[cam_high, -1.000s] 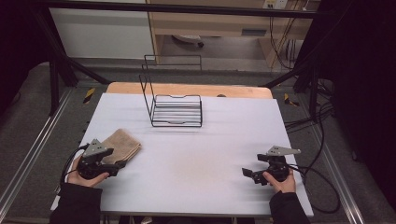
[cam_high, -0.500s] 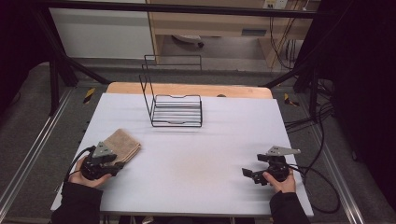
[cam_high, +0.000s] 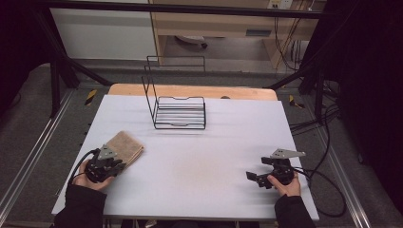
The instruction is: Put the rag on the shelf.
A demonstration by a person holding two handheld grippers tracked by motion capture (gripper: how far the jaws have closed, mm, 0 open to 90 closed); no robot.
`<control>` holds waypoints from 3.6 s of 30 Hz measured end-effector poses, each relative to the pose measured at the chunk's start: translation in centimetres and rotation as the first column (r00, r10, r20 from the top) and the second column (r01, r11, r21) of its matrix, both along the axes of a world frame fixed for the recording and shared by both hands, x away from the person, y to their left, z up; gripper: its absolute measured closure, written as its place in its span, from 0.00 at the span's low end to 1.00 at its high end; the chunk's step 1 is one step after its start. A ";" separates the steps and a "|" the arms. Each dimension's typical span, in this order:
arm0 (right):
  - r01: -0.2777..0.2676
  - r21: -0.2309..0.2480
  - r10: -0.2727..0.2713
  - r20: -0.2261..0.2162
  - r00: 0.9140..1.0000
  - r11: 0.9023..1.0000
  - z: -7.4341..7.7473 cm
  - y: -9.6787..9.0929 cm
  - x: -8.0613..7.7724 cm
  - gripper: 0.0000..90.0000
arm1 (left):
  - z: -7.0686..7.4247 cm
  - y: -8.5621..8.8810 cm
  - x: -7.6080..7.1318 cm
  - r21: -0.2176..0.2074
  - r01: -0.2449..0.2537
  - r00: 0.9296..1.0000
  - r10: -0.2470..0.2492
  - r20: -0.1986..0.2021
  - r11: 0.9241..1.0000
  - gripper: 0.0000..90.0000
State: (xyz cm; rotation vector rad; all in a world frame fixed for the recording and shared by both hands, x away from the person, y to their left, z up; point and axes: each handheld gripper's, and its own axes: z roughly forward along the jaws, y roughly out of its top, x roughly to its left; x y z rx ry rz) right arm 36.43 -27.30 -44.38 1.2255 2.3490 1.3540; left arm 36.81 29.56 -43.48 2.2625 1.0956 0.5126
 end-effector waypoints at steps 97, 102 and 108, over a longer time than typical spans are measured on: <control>-0.009 -0.002 0.009 -0.004 1.000 1.000 0.0 0.3 0.1 0.01 | 0.5 -14.5 2.1 -0.262 0.060 0.993 -0.083 -0.078 0.963 0.83; -0.011 -0.006 0.011 -0.003 1.000 1.000 0.0 0.3 0.1 0.01 | 1.6 -13.3 2.2 -0.290 0.094 0.992 -0.114 -0.055 0.952 0.65; 0.000 -0.003 0.000 0.003 1.000 1.000 0.1 0.6 0.0 0.01 | 3.2 -8.8 2.3 -0.242 0.079 0.997 -0.082 0.001 0.967 0.47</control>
